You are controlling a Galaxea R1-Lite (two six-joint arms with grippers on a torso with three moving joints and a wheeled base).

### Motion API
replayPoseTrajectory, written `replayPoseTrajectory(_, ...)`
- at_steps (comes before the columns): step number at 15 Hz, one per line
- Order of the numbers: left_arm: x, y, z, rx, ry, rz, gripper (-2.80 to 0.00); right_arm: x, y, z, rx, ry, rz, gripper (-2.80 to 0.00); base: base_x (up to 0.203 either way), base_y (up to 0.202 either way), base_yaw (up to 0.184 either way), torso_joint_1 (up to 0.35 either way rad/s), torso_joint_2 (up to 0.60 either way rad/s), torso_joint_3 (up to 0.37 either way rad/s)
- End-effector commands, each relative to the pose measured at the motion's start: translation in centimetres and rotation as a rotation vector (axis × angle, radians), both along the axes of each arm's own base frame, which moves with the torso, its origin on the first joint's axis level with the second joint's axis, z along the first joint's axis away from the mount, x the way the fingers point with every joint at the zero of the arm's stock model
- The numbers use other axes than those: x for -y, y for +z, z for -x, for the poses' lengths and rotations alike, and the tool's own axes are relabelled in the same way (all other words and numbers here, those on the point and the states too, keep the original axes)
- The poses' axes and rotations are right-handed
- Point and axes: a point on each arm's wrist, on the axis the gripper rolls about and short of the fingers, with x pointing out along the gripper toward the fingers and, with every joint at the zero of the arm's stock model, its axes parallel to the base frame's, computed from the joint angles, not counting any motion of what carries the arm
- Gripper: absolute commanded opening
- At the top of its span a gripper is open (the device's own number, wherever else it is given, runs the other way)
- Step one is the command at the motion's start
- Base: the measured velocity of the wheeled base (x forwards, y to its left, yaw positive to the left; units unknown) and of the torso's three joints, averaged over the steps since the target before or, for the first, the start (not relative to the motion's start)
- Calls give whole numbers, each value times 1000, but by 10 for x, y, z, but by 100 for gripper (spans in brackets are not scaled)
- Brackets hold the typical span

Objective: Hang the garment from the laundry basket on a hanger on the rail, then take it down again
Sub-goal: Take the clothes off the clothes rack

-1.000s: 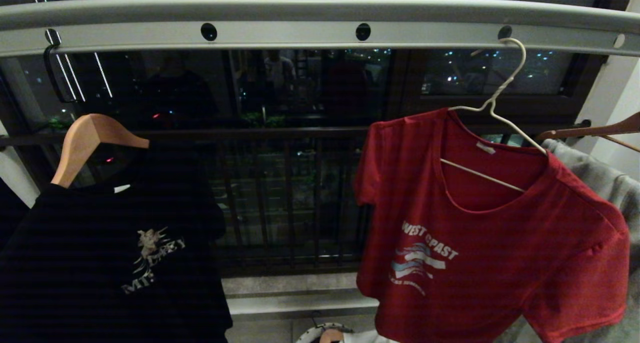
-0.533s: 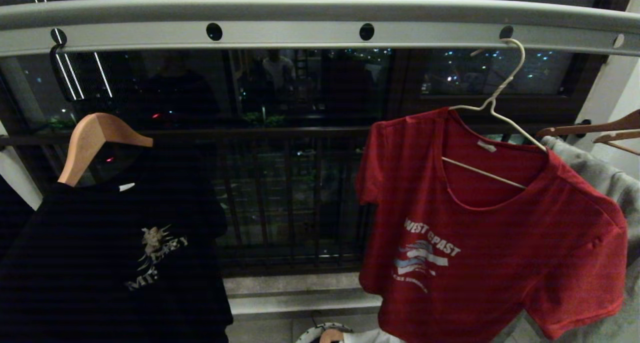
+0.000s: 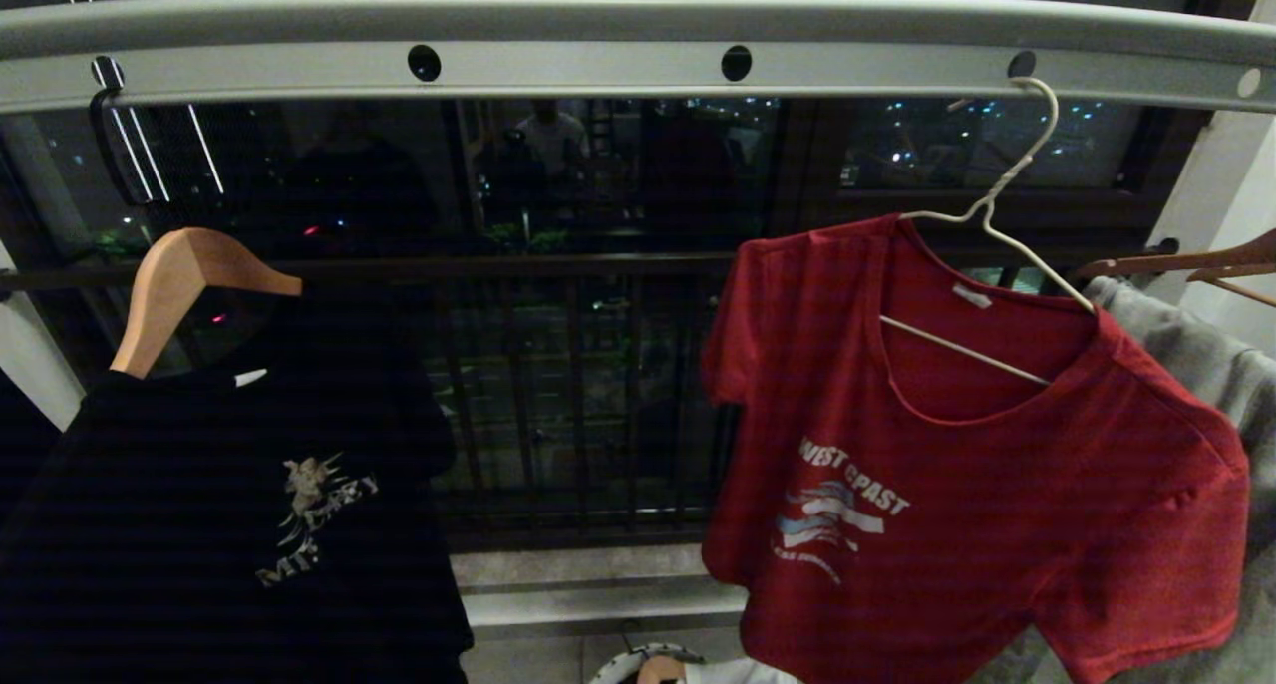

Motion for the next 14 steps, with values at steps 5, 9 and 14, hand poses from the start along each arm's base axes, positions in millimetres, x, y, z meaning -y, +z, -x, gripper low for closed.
replayPoseTrajectory(5,0,-6,-1,-17,-3,4,-280,-3,-50,-6,9,52,58,-280,0,0,0,0,0,0)
replayPoseTrajectory(9,0,-6,-1,-17,-2,38,-280,-5,-89,-4,17,140,77,-280,0,0,0,0,0,0)
replayPoseTrajectory(14,0,-5,-1,-15,-1,71,-280,-5,-99,-8,-4,139,78,-280,0,0,0,0,0,0)
